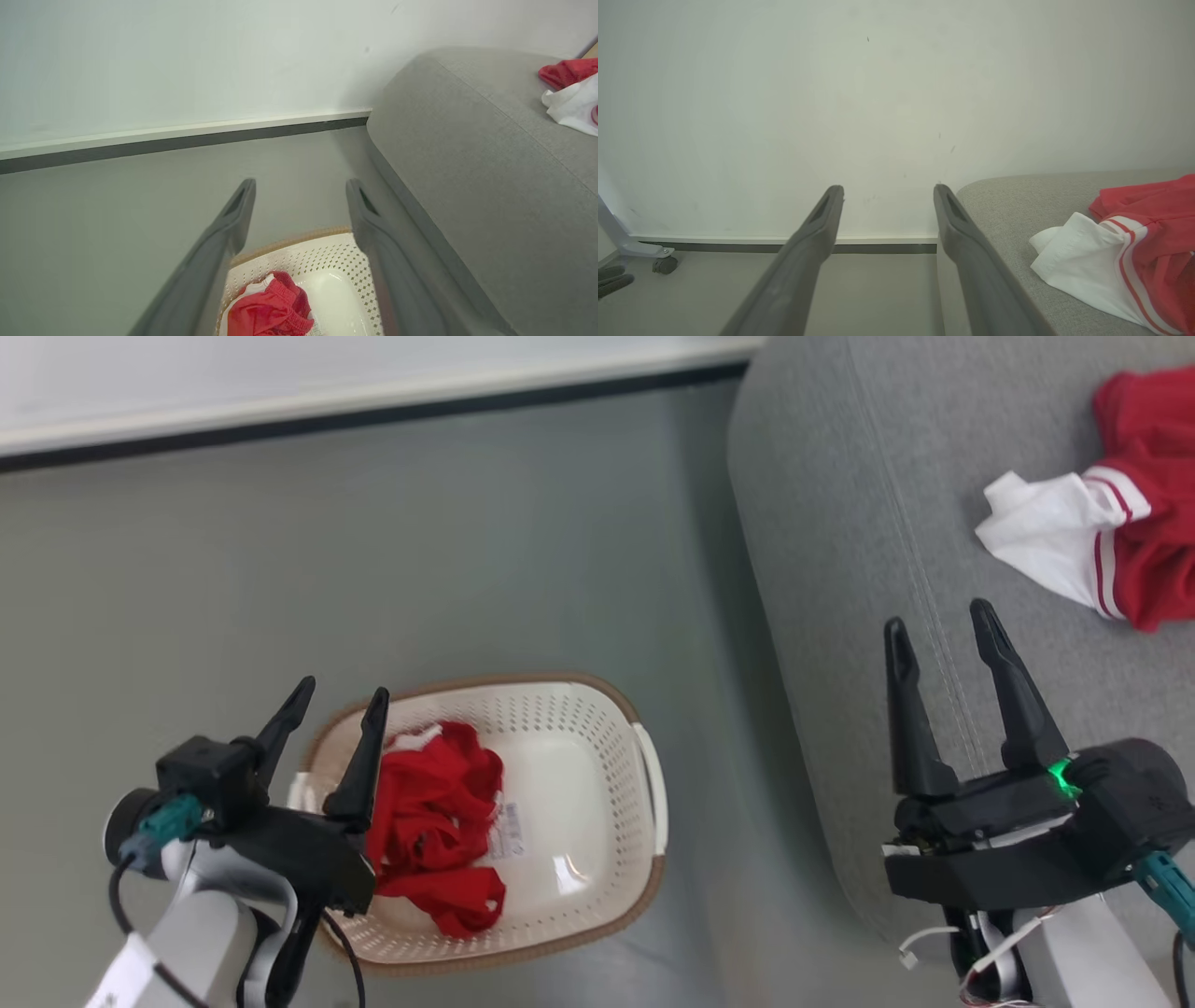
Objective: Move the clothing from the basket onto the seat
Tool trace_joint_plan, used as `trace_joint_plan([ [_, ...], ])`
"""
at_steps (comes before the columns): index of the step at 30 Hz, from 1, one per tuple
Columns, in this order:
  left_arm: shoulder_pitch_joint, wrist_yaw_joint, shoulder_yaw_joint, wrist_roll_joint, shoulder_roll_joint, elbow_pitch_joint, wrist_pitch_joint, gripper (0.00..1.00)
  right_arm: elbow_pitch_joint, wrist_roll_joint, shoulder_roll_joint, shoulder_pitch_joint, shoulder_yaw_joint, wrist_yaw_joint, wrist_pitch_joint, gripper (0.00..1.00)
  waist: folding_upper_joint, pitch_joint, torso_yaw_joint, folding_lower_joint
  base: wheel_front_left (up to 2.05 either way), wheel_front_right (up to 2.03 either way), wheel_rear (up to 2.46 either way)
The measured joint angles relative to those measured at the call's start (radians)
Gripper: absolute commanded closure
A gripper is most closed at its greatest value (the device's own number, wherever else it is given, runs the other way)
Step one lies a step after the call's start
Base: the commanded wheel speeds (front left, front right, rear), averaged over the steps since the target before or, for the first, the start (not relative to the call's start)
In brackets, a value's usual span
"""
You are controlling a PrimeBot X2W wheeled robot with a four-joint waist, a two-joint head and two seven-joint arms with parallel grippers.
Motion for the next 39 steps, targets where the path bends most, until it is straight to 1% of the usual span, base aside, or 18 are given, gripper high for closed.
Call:
trace_joint_plan([
  [3, -0.024, -0.012, -0.006, 0.000, 0.006, 0.044, 0.025, 0.00, -0.007, -0.011, 0.014, -0.021, 0.017, 0.002, 0.000, 0.00, 0.0000, 0.040, -0.025, 0.0000, 0.00, 0.00, 0.00],
  [14, -0.117, -0.030, -0.023, 0.014, 0.045, 0.185, 0.118, 0.00, -0.028, -0.011, 0.053, -0.098, 0.049, 0.004, 0.000, 0.00, 0.0000, 0.187, -0.128, -0.0001, 0.00, 0.00, 0.00],
  [21, -0.181, -0.031, -0.037, 0.038, 0.053, 0.233, 0.163, 0.00, -0.029, -0.010, 0.064, -0.126, 0.056, 0.003, 0.000, 0.00, 0.0001, 0.273, -0.178, -0.0001, 0.00, 0.00, 0.00],
  [28, -0.218, -0.048, -0.060, 0.065, 0.082, 0.328, 0.203, 0.00, -0.015, -0.008, 0.077, -0.161, 0.081, -0.002, 0.000, 0.00, 0.0001, 0.377, -0.237, -0.0001, 0.00, 0.00, 0.00],
  [33, -0.260, -0.049, -0.069, 0.077, 0.085, 0.368, 0.222, 0.00, -0.012, 0.001, 0.081, -0.175, 0.093, -0.003, 0.000, 0.00, 0.0000, 0.433, -0.265, -0.0001, 0.00, 0.00, 0.00],
  [39, -0.314, -0.049, -0.115, 0.127, 0.073, 0.432, 0.264, 0.00, -0.010, 0.003, 0.084, -0.193, 0.105, -0.019, 0.000, 0.00, 0.0000, 0.490, -0.287, -0.0002, 0.00, 0.00, 0.00],
])
